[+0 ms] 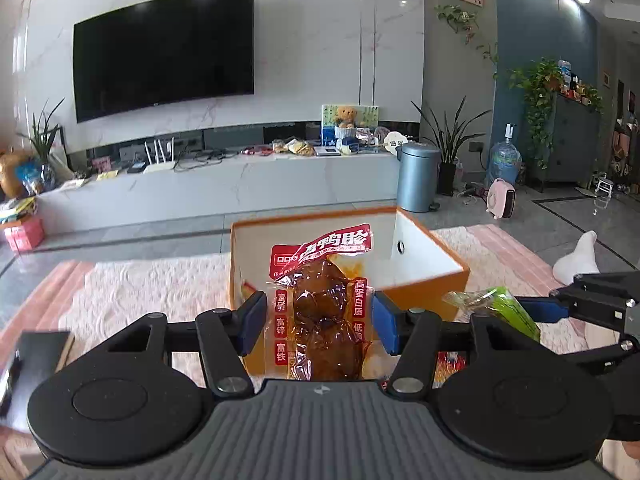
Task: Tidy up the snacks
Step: 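Lift both snacks and lower them into the orange box, then open both tools to release the snacks and withdraw from the box, then move both tools back over the snack pile beside the box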
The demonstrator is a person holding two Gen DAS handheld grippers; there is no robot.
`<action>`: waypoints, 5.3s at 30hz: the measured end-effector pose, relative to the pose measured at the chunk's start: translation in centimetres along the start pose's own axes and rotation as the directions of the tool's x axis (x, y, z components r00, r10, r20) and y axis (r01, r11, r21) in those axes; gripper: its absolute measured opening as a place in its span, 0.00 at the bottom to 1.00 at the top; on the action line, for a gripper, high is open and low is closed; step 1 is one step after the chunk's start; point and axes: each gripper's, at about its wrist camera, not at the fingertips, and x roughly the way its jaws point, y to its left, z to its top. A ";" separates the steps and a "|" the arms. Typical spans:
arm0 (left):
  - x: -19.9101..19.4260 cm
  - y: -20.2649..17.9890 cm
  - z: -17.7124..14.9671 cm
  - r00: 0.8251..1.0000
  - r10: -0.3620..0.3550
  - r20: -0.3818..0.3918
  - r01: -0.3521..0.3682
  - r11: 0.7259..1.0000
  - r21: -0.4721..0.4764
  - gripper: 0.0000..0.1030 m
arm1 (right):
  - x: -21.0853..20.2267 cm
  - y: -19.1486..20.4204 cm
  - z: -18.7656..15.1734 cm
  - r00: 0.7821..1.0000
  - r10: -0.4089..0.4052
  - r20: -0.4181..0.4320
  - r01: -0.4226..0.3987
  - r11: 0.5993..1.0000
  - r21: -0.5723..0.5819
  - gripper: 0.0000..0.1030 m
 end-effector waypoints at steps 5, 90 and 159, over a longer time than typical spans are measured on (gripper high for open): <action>2.1 0.5 2.7 1.000 -0.019 0.000 0.019 1.000 -0.022 0.62 | 2.3 -1.6 3.3 1.000 -0.022 0.010 0.022 1.000 -0.009 0.43; 21.9 0.8 2.2 0.869 0.219 -0.444 -0.222 0.974 0.047 0.79 | 28.2 -8.8 6.1 0.822 -0.083 -0.563 0.115 0.993 0.020 0.63; 0.7 2.0 -9.4 0.932 -0.074 -0.356 -0.004 0.977 -0.215 0.87 | 1.2 -2.4 -9.0 0.935 -0.210 -0.285 0.283 0.927 0.246 0.92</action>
